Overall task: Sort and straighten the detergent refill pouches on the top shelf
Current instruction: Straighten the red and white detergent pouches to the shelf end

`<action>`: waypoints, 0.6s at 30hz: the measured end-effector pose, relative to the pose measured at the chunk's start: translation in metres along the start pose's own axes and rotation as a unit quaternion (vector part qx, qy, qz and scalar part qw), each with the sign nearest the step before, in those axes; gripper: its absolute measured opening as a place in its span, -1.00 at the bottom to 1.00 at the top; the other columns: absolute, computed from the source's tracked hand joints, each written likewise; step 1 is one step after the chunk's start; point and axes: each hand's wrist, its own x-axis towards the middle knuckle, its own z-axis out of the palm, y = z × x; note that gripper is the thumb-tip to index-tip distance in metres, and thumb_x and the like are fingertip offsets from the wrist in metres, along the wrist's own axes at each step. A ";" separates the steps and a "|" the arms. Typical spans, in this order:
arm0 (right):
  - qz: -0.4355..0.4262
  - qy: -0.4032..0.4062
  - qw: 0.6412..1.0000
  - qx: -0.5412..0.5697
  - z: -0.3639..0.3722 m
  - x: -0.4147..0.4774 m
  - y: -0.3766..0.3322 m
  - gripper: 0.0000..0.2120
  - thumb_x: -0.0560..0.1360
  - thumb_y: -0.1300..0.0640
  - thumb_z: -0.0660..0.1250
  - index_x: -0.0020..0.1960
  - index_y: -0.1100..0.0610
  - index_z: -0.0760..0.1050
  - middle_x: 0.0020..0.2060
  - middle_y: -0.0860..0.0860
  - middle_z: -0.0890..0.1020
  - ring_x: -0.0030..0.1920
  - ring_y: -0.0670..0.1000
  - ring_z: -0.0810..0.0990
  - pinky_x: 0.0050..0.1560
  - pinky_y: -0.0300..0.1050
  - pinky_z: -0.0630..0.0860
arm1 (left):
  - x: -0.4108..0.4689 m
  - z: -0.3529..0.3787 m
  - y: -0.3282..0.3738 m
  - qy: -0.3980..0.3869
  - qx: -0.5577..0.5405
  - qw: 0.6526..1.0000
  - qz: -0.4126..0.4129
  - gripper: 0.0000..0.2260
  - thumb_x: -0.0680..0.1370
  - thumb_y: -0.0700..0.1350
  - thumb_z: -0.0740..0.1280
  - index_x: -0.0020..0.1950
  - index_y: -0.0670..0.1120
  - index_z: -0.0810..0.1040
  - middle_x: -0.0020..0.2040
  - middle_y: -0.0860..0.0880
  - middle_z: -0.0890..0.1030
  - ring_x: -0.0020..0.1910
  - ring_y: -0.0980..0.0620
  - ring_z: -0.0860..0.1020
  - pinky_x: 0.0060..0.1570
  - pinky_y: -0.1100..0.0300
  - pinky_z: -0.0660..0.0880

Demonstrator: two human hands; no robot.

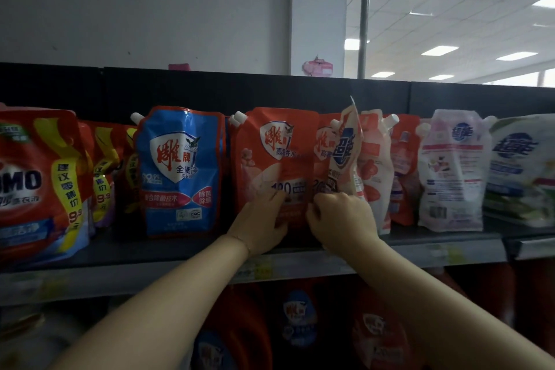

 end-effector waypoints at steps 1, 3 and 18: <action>-0.008 0.012 1.000 0.000 0.002 -0.003 0.003 -0.74 0.51 0.05 0.27 -0.33 0.10 0.50 -0.39 0.01 0.61 -0.38 0.10 0.58 -0.40 -0.18 0.25 | -0.001 0.001 0.002 -0.003 -0.009 1.000 -0.002 -0.64 0.52 -0.12 0.34 0.30 -0.03 0.40 0.26 0.00 0.43 0.20 0.01 0.45 0.16 0.02 0.46; -0.016 0.051 0.999 -0.007 0.004 -0.008 0.005 -0.69 0.38 0.11 0.43 -0.48 0.09 0.43 -0.57 -0.01 0.51 -0.59 0.06 0.47 -0.49 -0.26 0.16 | -0.002 0.002 0.006 -0.008 -0.027 1.000 -0.004 -0.63 0.52 -0.13 0.33 0.33 -0.03 0.40 0.27 0.02 0.42 0.21 0.02 0.44 0.18 0.05 0.45; 0.189 0.002 0.981 0.042 0.005 -0.022 0.038 -0.54 0.61 -0.15 0.09 -0.30 0.14 0.38 -0.34 0.01 0.53 -0.33 0.06 0.49 -0.34 -0.12 0.27 | -0.007 0.014 0.019 -0.056 -0.027 0.997 -0.041 -0.60 0.58 -0.05 0.27 0.41 -0.01 0.32 0.32 0.03 0.38 0.28 0.03 0.38 0.26 0.01 0.41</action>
